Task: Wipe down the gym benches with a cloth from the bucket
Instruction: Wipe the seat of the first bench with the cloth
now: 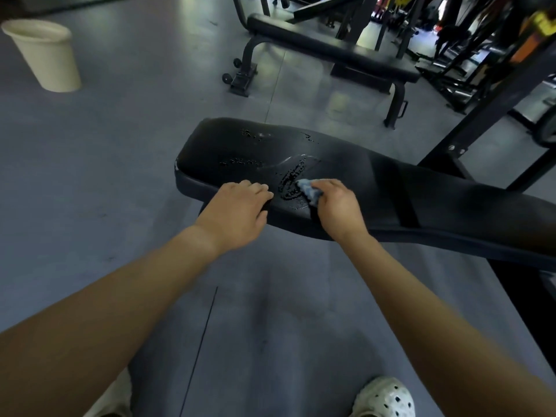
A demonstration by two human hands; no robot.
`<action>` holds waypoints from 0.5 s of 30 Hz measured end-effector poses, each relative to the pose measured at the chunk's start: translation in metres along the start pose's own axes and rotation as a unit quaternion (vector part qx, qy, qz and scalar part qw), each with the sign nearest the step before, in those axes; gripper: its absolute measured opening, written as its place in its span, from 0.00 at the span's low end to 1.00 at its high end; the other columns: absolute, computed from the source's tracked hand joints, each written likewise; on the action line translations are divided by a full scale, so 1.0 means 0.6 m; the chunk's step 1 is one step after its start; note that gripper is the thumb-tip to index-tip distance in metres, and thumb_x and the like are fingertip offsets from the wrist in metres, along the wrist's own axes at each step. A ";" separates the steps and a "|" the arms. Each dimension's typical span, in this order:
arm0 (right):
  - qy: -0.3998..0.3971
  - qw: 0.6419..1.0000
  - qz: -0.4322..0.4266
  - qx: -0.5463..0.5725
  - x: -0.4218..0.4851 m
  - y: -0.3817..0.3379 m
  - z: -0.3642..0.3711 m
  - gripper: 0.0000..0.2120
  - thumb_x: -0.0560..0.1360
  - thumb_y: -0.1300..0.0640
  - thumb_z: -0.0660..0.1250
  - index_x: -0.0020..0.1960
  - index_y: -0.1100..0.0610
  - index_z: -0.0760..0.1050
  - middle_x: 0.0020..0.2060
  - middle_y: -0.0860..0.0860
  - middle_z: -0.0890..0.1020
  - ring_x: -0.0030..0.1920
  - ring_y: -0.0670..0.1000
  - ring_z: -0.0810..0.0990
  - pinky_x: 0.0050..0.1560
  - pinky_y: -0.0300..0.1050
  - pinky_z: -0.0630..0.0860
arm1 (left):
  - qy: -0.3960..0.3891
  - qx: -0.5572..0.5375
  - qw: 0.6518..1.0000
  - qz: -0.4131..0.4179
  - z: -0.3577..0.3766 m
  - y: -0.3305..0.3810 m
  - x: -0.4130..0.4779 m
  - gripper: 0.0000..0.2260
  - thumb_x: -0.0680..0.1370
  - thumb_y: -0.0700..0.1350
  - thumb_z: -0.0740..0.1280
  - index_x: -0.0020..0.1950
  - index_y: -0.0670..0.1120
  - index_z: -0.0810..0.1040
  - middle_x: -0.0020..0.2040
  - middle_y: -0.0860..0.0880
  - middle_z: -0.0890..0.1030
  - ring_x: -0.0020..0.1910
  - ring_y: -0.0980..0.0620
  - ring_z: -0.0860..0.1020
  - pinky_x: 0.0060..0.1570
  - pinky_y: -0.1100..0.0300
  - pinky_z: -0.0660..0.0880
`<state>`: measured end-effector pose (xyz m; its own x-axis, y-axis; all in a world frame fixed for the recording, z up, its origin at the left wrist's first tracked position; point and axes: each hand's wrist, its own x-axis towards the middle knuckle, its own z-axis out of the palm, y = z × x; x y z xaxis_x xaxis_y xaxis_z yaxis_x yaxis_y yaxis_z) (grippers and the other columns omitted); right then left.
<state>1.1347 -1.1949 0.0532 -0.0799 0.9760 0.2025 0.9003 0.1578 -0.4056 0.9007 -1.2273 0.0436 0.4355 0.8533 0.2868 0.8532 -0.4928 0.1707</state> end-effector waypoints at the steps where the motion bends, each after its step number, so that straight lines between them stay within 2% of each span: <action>1: -0.010 1.000 -0.022 -0.014 -0.014 -0.016 0.007 0.20 0.79 0.69 0.60 0.68 0.59 0.77 0.68 0.57 0.76 0.65 0.59 0.77 0.67 0.56 0.74 | -0.009 0.006 1.000 0.001 0.002 -0.001 -0.005 0.22 0.83 0.50 0.62 0.77 0.46 0.72 0.76 0.48 0.72 0.71 0.47 0.73 0.71 0.47 0.69; 4: -0.008 0.988 -0.146 -0.052 -0.065 -0.049 0.022 0.20 0.77 0.70 0.64 0.68 0.63 0.76 0.69 0.60 0.76 0.67 0.61 0.76 0.65 0.54 0.76 | -0.021 0.013 1.000 0.000 0.005 0.000 -0.013 0.25 0.84 0.51 0.61 0.80 0.47 0.66 0.80 0.48 0.66 0.77 0.48 0.65 0.77 0.46 0.61; 7: -0.019 0.973 -0.223 -0.061 -0.078 -0.038 0.019 0.21 0.76 0.68 0.65 0.68 0.63 0.76 0.68 0.60 0.76 0.69 0.61 0.75 0.67 0.52 0.73 | -0.014 0.016 1.000 -0.006 -0.001 0.004 -0.016 0.24 0.83 0.50 0.63 0.79 0.47 0.67 0.79 0.47 0.67 0.77 0.47 0.65 0.78 0.44 0.60; 8: -0.031 0.973 -0.219 -0.072 -0.071 -0.029 0.012 0.21 0.78 0.66 0.63 0.70 0.61 0.75 0.70 0.59 0.75 0.71 0.60 0.73 0.69 0.51 0.70 | -0.010 0.025 1.000 -0.008 -0.002 0.004 -0.018 0.23 0.83 0.50 0.63 0.78 0.47 0.68 0.77 0.46 0.68 0.76 0.46 0.66 0.77 0.44 0.60; 10: -0.035 0.983 -0.156 -0.091 -0.054 -0.010 -0.004 0.21 0.81 0.63 0.58 0.73 0.57 0.73 0.73 0.56 0.73 0.74 0.57 0.70 0.73 0.49 0.65 | -0.003 0.045 0.999 -0.018 -0.005 0.001 -0.025 0.22 0.82 0.50 0.63 0.76 0.47 0.70 0.75 0.44 0.70 0.74 0.44 0.67 0.76 0.44 0.61; 13: -0.016 0.994 -0.006 -0.107 -0.025 0.004 -0.011 0.21 0.84 0.58 0.53 0.74 0.53 0.72 0.74 0.54 0.71 0.75 0.57 0.66 0.74 0.54 0.65 | 0.002 0.054 0.997 -0.047 -0.007 -0.006 -0.038 0.23 0.82 0.49 0.63 0.76 0.47 0.70 0.75 0.43 0.69 0.74 0.43 0.67 0.77 0.43 0.60; 15: -0.008 0.994 0.025 -0.104 -0.015 -0.011 0.003 0.23 0.83 0.52 0.50 0.74 0.54 0.71 0.73 0.56 0.72 0.75 0.60 0.66 0.76 0.58 0.63 | -0.004 0.055 0.997 -0.056 -0.008 -0.011 -0.043 0.24 0.81 0.48 0.63 0.77 0.47 0.68 0.75 0.43 0.68 0.75 0.42 0.66 0.77 0.42 0.60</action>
<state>1.1284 -1.2042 0.0525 -0.0376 0.9843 0.1725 0.9722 0.0760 -0.2215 0.8823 -1.2470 0.0393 0.3370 0.9040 0.2631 0.9229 -0.3725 0.0975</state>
